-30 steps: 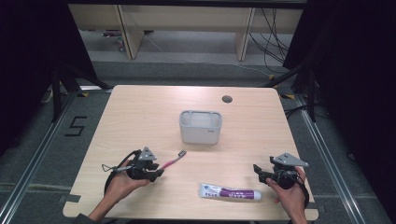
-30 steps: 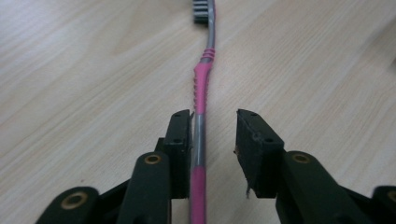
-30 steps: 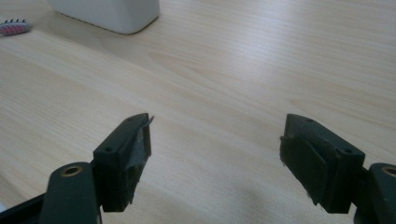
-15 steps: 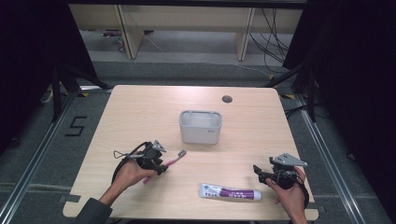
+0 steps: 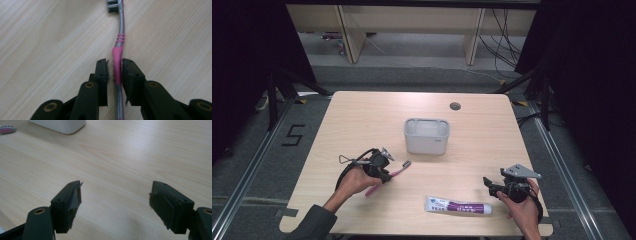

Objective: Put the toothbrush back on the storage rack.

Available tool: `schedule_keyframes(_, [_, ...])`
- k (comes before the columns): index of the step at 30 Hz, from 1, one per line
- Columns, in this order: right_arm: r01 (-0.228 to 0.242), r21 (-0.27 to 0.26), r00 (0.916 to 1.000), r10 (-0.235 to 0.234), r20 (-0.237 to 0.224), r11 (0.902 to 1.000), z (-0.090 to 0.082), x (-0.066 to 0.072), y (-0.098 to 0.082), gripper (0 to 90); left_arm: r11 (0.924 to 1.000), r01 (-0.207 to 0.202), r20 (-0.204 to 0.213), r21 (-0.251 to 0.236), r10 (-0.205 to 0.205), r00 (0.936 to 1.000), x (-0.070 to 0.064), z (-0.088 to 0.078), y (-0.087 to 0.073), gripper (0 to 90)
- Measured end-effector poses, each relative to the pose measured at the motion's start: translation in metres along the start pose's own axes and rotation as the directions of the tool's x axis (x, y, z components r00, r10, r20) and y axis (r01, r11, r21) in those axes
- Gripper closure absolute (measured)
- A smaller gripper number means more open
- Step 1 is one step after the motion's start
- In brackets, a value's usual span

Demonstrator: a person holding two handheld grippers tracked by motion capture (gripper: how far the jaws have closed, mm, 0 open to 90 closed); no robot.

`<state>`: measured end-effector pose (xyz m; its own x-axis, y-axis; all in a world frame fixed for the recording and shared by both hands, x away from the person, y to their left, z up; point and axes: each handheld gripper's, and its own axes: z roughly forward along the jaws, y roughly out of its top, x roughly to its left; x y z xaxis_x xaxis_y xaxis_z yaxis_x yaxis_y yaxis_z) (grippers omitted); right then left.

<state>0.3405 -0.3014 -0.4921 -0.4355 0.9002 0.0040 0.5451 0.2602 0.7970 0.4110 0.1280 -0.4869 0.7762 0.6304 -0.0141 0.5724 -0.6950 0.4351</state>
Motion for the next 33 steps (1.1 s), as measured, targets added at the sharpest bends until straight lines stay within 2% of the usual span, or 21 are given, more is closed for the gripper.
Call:
schedule_keyframes(2, [-0.038,0.011,0.9993,0.038,-0.006,0.9992,0.0,0.002,0.0,26.2,0.9997,-0.012,0.003,0.021,0.012,0.9999,0.0,0.001,0.002,77.1])
schedule_keyframes(4, [-0.034,0.011,0.9994,0.035,-0.006,0.9993,0.0,0.002,0.0,26.2,0.9994,-0.012,0.004,0.034,0.012,0.9999,-0.002,0.002,0.005,78.2])
schedule_keyframes(5, [0.005,-0.003,1.0,-0.005,0.002,1.0,0.0,0.0,0.0,26.4,0.9987,-0.027,0.004,0.042,0.027,0.9996,-0.001,0.001,0.007,78.7])
schedule_keyframes(7, [0.001,-0.005,1.0,-0.001,0.0,1.0,0.0,0.0,0.0,26.5,0.9976,-0.028,0.006,0.064,0.028,0.9996,-0.002,0.003,0.009,79.6])
schedule_keyframes(8, [-0.039,0.01,0.9992,0.039,-0.007,0.9992,-0.001,0.002,0.0,26.5,0.9968,-0.028,0.007,0.074,0.028,0.9996,-0.003,0.003,0.01,79.7])
schedule_keyframes(9, [-0.006,0.001,1.0,0.006,0.001,1.0,-0.001,0.0,0.0,26.5,0.9953,-0.045,0.007,0.085,0.044,0.999,-0.002,0.003,0.012,79.7])
schedule_keyframes(11, [-0.013,0.008,0.9999,0.013,-0.008,0.9999,-0.001,0.0,0.0,26.5,0.9936,-0.041,0.01,0.106,0.04,0.9992,-0.004,0.003,0.015,79.8])
schedule_keyframes(13, [-0.004,-0.001,1.0,0.004,0.003,1.0,-0.001,-0.001,0.0,26.5,0.9903,-0.049,0.013,0.13,0.048,0.9988,-0.004,0.004,0.017,79.9])
schedule_keyframes(14, [-0.018,0.005,0.9997,0.018,-0.015,0.9998,0.0,0.0,0.0,26.5,0.9872,-0.062,0.012,0.147,0.061,0.9981,-0.004,0.003,0.019,79.9])
schedule_keyframes(15, [-0.015,0.004,0.9998,0.015,-0.015,0.9999,0.0,0.0,0.0,26.5,0.9861,-0.058,0.011,0.156,0.057,0.9983,-0.005,0.004,0.02,80.0])
schedule_keyframes(16, [-0.039,0.01,0.9992,0.039,-0.009,0.9992,-0.001,0.002,0.0,26.5,0.9845,-0.065,0.01,0.163,0.064,0.9979,-0.006,0.004,0.021,79.9])
schedule_keyframes(18, [-0.015,0.008,0.9997,0.016,-0.016,0.9998,-0.001,0.0,0.0,26.5,0.98,-0.079,0.01,0.183,0.078,0.9969,-0.007,0.004,0.022,79.9])
schedule_keyframes(22, [-0.017,0.008,0.9998,0.017,-0.011,0.9998,-0.001,0.0,0.0,26.5,0.9764,-0.084,0.002,0.199,0.085,0.9964,-0.01,0.005,0.026,80.1])
schedule_keyframes(23, [-0.015,0.008,0.9998,0.015,-0.015,0.9999,-0.001,0.0,0.0,26.5,0.9731,-0.1,-0.002,0.208,0.103,0.9947,-0.011,0.005,0.027,80.1])
schedule_keyframes(26, [-0.004,-0.004,1.0,0.004,-0.006,1.0,-0.001,-0.001,0.0,26.5,0.9684,-0.112,-0.009,0.223,0.117,0.9931,-0.013,0.006,0.028,80.2])
schedule_keyframes(27, [-0.025,0.001,0.9997,0.025,-0.004,0.9997,-0.001,0.001,0.0,26.5,0.967,-0.118,-0.01,0.226,0.124,0.9923,-0.014,0.006,0.029,80.2])
schedule_keyframes(29, [-0.021,-0.007,0.9998,0.021,0.0,0.9998,-0.001,0.001,0.0,26.5,0.9624,-0.133,-0.014,0.237,0.14,0.99,-0.015,0.006,0.03,80.2])
schedule_keyframes(30, [-0.038,0.004,0.9993,0.038,-0.007,0.9993,-0.002,0.002,0.0,26.5,0.9617,-0.139,-0.016,0.236,0.147,0.9891,-0.016,0.006,0.03,80.3])
schedule_keyframes(33, [-0.035,0.002,0.9994,0.035,-0.005,0.9994,-0.002,0.002,0.0,26.5,0.9581,-0.162,-0.023,0.236,0.172,0.9849,-0.019,0.005,0.031,80.4])
